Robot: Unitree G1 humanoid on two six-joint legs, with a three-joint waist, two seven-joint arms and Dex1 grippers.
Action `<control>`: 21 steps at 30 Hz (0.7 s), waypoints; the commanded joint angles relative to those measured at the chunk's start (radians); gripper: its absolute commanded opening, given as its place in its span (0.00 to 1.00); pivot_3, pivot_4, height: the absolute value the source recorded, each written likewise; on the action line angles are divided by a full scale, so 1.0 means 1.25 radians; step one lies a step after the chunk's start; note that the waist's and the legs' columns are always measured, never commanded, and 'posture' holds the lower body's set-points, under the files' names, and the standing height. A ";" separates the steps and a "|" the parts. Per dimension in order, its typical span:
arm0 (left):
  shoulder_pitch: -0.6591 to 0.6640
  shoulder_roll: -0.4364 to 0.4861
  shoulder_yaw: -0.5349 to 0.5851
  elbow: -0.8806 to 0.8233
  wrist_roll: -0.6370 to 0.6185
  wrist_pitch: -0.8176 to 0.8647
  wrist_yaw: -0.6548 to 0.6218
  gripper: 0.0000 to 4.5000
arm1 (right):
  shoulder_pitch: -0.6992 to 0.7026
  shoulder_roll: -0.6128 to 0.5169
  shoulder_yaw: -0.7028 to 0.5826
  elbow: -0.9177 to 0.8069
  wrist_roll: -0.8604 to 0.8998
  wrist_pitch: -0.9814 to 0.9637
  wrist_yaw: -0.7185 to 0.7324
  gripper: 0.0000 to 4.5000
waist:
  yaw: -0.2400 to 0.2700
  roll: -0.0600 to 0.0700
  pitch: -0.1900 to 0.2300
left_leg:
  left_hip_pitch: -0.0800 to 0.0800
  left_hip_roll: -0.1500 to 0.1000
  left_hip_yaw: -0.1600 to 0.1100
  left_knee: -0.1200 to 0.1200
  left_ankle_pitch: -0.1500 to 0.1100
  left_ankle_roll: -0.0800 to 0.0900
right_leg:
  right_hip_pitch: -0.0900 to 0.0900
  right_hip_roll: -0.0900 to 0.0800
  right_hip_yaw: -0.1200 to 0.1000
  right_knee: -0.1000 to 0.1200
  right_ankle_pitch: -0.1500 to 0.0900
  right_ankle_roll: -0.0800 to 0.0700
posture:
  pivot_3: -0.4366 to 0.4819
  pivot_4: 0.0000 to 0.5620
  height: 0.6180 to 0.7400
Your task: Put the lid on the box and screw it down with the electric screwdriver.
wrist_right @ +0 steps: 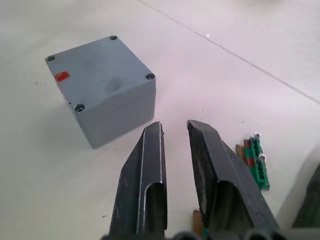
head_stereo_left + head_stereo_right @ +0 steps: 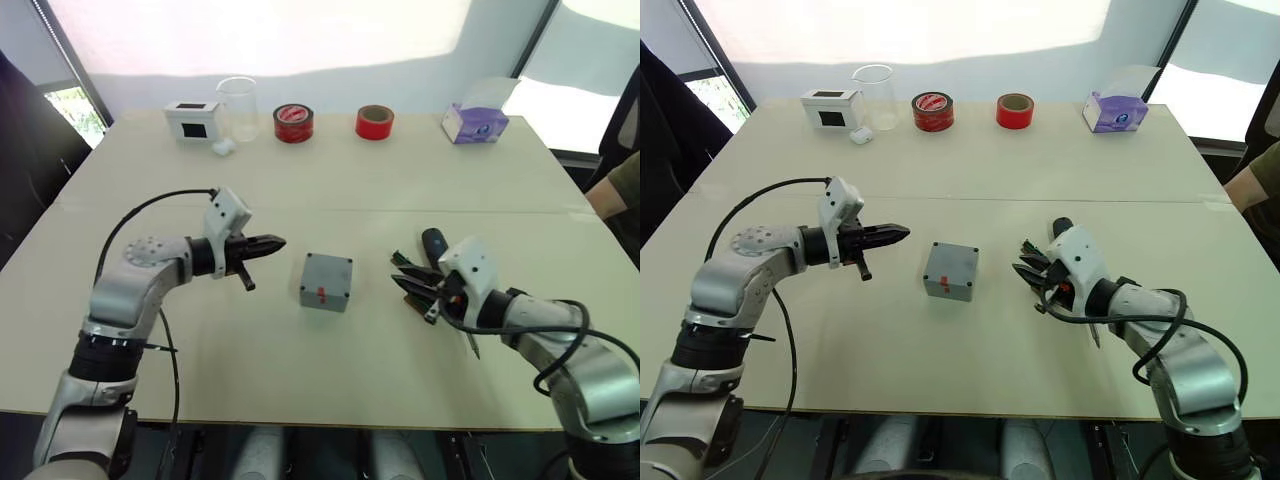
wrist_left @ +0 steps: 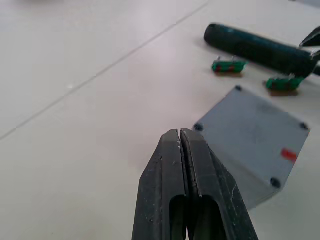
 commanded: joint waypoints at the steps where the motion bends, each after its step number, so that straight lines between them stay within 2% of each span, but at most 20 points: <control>1: -0.061 -0.026 -0.008 -0.059 -0.043 0.008 -0.002 0.00 | 0.010 -0.010 -0.087 -0.016 0.053 0.065 -0.034 0.17 | -0.001 0.000 0.000 | 0.000 0.000 0.000 0.000 0.000 0.000 | 0.000 0.000 0.000 0.000 0.000 0.000 | 0.48 0.27 1.00; 3: -0.075 -0.051 -0.024 -0.090 -0.049 0.024 0.022 0.00 | 0.027 -0.022 -0.093 -0.014 0.055 0.071 -0.038 0.17 | -0.001 0.000 0.000 | 0.000 0.000 0.000 0.000 0.000 0.000 | 0.000 0.000 0.000 0.000 0.000 0.000 | 0.48 0.27 1.00; 6: -0.063 -0.066 -0.068 -0.147 -0.045 0.057 0.039 0.00 | 0.063 -0.049 -0.087 -0.025 0.061 0.071 -0.027 0.33 | -0.002 0.000 0.000 | 0.000 0.000 0.000 0.000 0.000 0.000 | 0.000 0.000 0.000 0.000 0.000 0.000 | 0.48 0.27 1.00; 8: -0.041 -0.047 -0.103 -0.187 -0.043 0.038 0.007 0.00 | 0.089 -0.068 -0.079 -0.034 0.062 0.078 -0.025 0.52 | -0.004 0.001 0.000 | 0.000 0.000 0.000 0.000 0.000 0.000 | -0.001 0.001 0.000 0.000 0.000 0.000 | 0.48 0.27 1.00; 9: -0.037 -0.033 -0.120 -0.194 -0.038 0.034 -0.009 0.00 | 0.098 -0.076 -0.076 -0.036 0.064 0.076 -0.025 0.65 | -0.006 0.001 0.000 | 0.000 0.000 0.000 0.000 0.000 0.000 | -0.001 0.001 0.001 0.000 0.000 0.000 | 0.48 0.27 1.00; 12: -0.034 0.022 -0.145 -0.215 -0.080 0.059 -0.098 0.00 | 0.108 -0.080 -0.078 -0.038 0.088 0.095 -0.031 0.84 | -0.005 0.001 0.000 | 0.000 0.000 0.000 0.000 0.000 0.000 | -0.001 0.001 0.000 0.000 0.000 0.000 | 0.48 0.27 1.00; 18: -0.041 0.083 -0.185 -0.239 -0.066 0.046 -0.147 0.00 | 0.099 -0.080 -0.057 -0.010 0.094 0.099 -0.050 0.84 | 0.000 0.001 0.000 | -0.001 0.000 0.000 0.000 0.000 0.000 | 0.000 0.001 0.000 -0.001 -0.001 -0.001 | 0.48 0.27 1.00; 21: -0.046 0.097 -0.195 -0.235 -0.051 0.032 -0.154 0.00 | 0.092 -0.087 -0.042 0.009 0.080 0.080 -0.056 0.68 | -0.001 0.001 0.000 | -0.001 0.000 0.000 0.000 0.000 0.000 | 0.001 0.001 0.000 -0.003 -0.001 -0.002 | 0.48 0.27 1.00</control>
